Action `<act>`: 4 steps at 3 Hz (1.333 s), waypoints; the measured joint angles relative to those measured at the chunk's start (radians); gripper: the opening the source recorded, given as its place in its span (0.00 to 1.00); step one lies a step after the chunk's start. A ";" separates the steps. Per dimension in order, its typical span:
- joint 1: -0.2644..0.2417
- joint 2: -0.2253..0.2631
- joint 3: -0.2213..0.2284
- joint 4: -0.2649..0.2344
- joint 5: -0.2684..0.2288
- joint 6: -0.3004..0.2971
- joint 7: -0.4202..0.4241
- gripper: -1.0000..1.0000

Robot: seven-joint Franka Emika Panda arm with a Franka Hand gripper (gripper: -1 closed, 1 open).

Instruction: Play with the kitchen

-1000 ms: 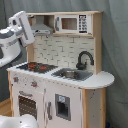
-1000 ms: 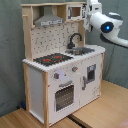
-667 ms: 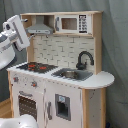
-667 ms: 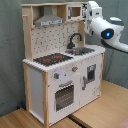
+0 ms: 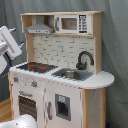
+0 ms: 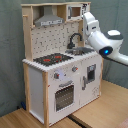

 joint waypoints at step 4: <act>0.234 -0.130 0.218 -0.231 0.001 0.005 0.023 1.00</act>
